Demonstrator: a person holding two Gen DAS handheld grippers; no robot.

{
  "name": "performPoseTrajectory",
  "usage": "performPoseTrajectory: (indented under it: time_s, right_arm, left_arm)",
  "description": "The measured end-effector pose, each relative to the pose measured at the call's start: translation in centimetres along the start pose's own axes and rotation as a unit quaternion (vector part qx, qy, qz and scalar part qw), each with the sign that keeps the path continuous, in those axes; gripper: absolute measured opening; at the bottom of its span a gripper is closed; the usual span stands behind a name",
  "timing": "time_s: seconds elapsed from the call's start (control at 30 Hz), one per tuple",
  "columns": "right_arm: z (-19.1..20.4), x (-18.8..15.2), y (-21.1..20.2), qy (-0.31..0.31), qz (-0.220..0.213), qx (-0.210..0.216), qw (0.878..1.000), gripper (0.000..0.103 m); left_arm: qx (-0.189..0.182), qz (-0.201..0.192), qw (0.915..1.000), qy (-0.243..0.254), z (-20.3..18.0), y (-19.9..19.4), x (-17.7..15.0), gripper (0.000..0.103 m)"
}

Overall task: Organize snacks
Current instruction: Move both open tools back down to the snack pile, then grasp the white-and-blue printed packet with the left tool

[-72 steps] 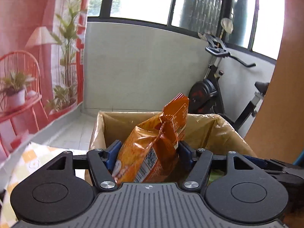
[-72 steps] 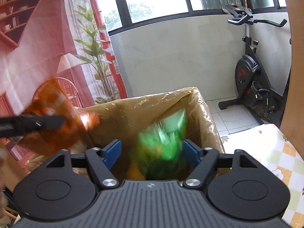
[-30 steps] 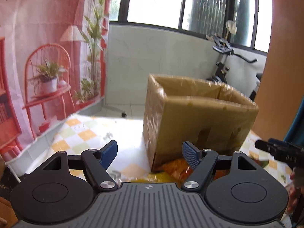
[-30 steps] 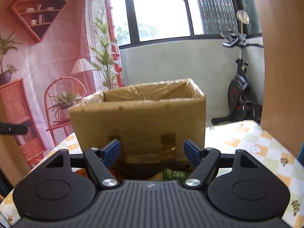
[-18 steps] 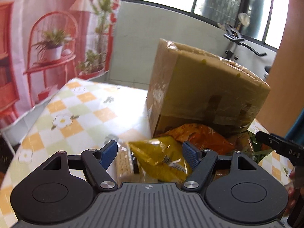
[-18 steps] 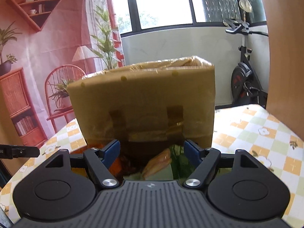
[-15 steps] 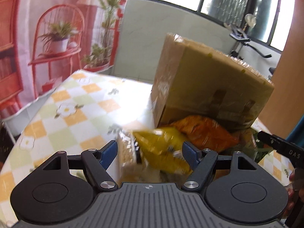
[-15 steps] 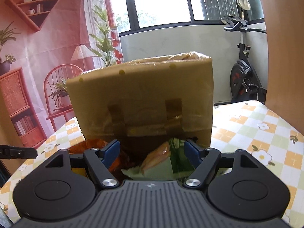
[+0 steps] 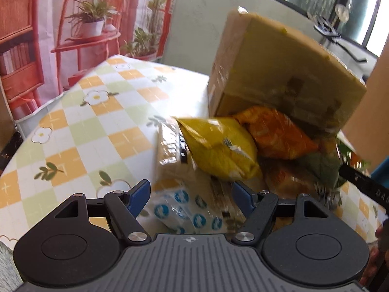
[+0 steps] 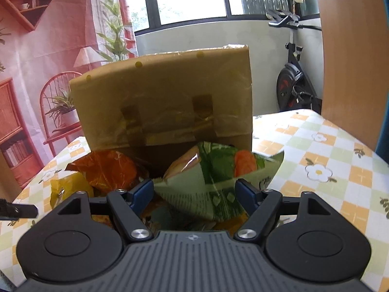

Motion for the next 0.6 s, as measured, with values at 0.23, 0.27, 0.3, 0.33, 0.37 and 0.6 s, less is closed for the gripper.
performPoseTrajectory:
  time_s: [0.23, 0.27, 0.3, 0.33, 0.37, 0.6]
  right_arm:
    - [0.1, -0.9, 0.8, -0.002, 0.029, 0.004, 1.0, 0.077]
    - [0.2, -1.0, 0.8, -0.004, 0.029, 0.005, 1.0, 0.077]
    - [0.4, -1.0, 0.9, -0.008, 0.03, 0.006, 1.0, 0.077]
    - [0.5, -1.1, 0.9, -0.011, 0.032, 0.008, 0.999, 0.077]
    - [0.6, -1.2, 1.0, -0.013, 0.035, 0.009, 0.999, 0.077]
    - [1.1, -1.3, 1.2, -0.02, 0.044, 0.01, 0.999, 0.077]
  left_arm:
    - [0.02, 0.021, 0.9995, -0.015, 0.5, 1.1, -0.5, 0.076]
    - [0.02, 0.025, 0.9993, -0.021, 0.6, 1.3, -0.5, 0.076]
    - [0.019, 0.03, 0.999, -0.026, 0.8, 1.5, -0.5, 0.076]
    - [0.018, 0.035, 0.9988, -0.03, 0.8, 1.6, -0.6, 0.076]
    - [0.017, 0.039, 0.9986, -0.032, 0.9, 1.7, -0.6, 0.076]
    - [0.011, 0.053, 0.9979, -0.034, 0.5, 2.5, -1.3, 0.069]
Point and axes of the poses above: each gripper's, at about its wrist camera, not at the fingertips, and y roughly the way its jaws point, z to its left, x to its top, the point moved 4 cm from there along y, roughly the way its jaws point, and after that the axes turned 11 degrees about z, right-handed, at the moved point
